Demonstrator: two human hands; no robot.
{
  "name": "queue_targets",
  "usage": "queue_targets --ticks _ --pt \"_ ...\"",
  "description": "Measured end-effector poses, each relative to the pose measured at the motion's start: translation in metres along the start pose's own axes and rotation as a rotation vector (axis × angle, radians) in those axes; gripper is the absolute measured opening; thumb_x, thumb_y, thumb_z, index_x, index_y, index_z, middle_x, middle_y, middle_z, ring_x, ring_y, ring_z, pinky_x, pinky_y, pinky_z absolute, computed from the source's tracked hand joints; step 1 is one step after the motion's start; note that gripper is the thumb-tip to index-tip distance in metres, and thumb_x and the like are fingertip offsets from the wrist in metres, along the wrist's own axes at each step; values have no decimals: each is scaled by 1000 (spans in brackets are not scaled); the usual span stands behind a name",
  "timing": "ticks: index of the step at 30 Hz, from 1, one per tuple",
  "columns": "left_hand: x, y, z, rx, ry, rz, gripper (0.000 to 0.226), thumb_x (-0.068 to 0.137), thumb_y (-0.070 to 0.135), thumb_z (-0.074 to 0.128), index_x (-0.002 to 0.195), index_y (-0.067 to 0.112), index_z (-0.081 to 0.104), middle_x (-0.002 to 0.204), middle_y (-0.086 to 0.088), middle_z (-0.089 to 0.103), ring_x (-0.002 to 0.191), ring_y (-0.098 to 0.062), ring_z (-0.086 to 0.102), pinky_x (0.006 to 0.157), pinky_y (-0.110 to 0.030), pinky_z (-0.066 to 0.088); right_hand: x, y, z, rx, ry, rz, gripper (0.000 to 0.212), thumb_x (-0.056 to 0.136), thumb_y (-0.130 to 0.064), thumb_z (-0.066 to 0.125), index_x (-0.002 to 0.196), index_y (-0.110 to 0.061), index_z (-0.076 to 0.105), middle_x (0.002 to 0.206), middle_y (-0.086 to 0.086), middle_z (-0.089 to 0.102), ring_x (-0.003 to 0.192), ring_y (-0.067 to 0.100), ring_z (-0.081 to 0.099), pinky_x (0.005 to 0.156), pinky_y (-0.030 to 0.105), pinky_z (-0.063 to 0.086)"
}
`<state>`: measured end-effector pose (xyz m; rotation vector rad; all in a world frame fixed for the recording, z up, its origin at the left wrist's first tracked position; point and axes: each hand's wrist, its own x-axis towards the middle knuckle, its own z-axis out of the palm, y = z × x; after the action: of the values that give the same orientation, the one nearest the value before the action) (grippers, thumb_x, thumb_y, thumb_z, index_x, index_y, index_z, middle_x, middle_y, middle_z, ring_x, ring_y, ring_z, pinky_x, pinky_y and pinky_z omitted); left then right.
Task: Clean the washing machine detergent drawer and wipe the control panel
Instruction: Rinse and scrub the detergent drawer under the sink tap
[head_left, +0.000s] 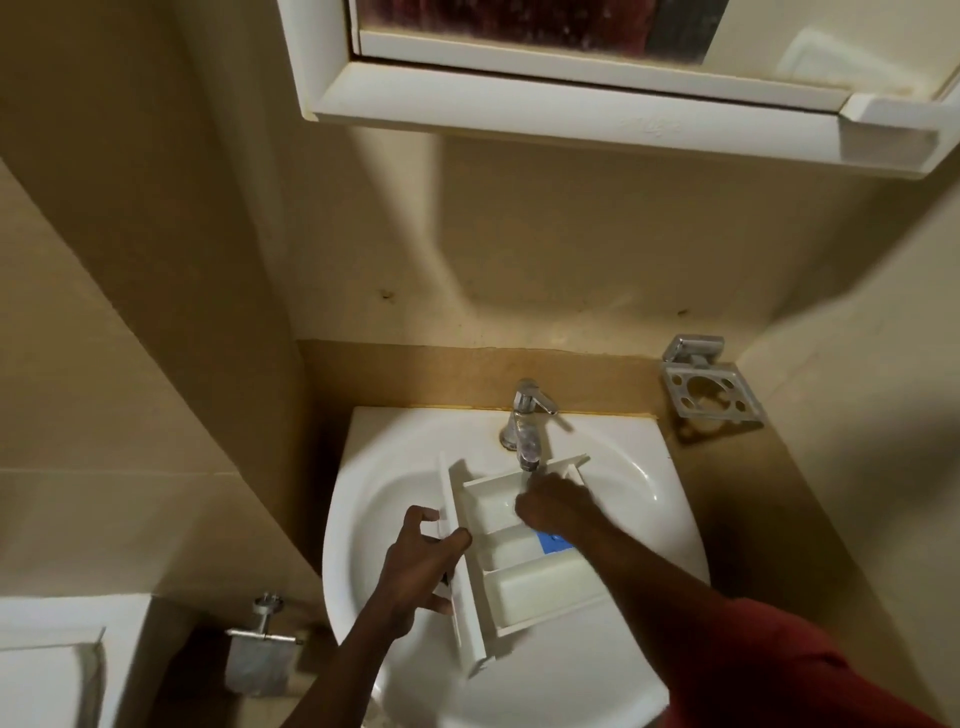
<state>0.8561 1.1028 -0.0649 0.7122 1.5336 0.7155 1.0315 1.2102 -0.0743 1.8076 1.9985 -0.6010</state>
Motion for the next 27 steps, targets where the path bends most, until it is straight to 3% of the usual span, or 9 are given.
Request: queue_targets --ticks 4,7,9,11,13,15,19,23,27 --pt "-2 2 -3 -19 -1 -36 61 64 49 71 115 25 46 85 -12 66 71 -26 66 56 -45 61 -21 -29 2 294 -144 -248 34 98 -27 42 117 -14 67 125 9 64 115 27 57 98 39 46" --pt "-5 4 -8 -24 -21 -59 72 70 44 72 131 26 36 95 -14 64 71 -28 66 56 -46 60 -23 0 -2 513 165 -159 24 91 -24 55 106 -24 73 114 -2 69 107 21 63 94 34 49" --pt "-10 6 -12 -36 -45 -71 80 77 39 72 141 34 25 101 -15 62 73 -31 66 61 -54 61 -28 24 1 341 367 -73 22 86 -36 62 106 -29 69 114 -6 65 108 20 59 93 32 46" --pt "-16 9 -14 -47 -68 -79 88 81 36 72 148 37 14 105 -15 62 77 -35 68 65 -57 60 -33 48 10 318 395 43 37 78 -53 68 105 -28 62 113 -5 58 111 20 54 95 34 43" --pt "-21 12 -17 -62 -80 -85 92 82 35 72 150 38 10 106 -16 62 79 -37 69 67 -60 59 -37 67 18 489 308 170 64 67 -66 73 114 -27 55 118 -3 52 113 20 53 95 35 44" --pt "-22 13 -18 -70 -83 -88 94 82 35 72 150 39 9 103 -15 62 79 -38 70 68 -62 58 -40 79 25 768 125 234 78 68 -62 76 127 -21 48 121 5 54 109 21 56 89 31 47" --pt "-28 17 -24 -56 -123 -91 93 85 34 70 152 37 6 105 -16 60 84 -37 69 71 -60 59 -49 79 21 947 -209 157 48 80 -59 67 103 -17 63 80 -1 63 74 13 57 73 26 51" --pt "-38 21 -36 -74 -193 -156 94 78 42 77 147 39 13 106 -22 58 82 -38 67 73 -60 59 -36 86 23 939 -292 65 62 67 -71 71 108 -25 66 110 1 71 107 21 64 87 34 49" --pt "-43 26 -58 -92 -202 -174 76 70 70 70 128 33 39 92 -23 66 76 -38 71 71 -50 59 -39 96 22 1000 -309 32 60 63 -70 76 104 -26 70 111 3 72 107 21 64 93 35 47"
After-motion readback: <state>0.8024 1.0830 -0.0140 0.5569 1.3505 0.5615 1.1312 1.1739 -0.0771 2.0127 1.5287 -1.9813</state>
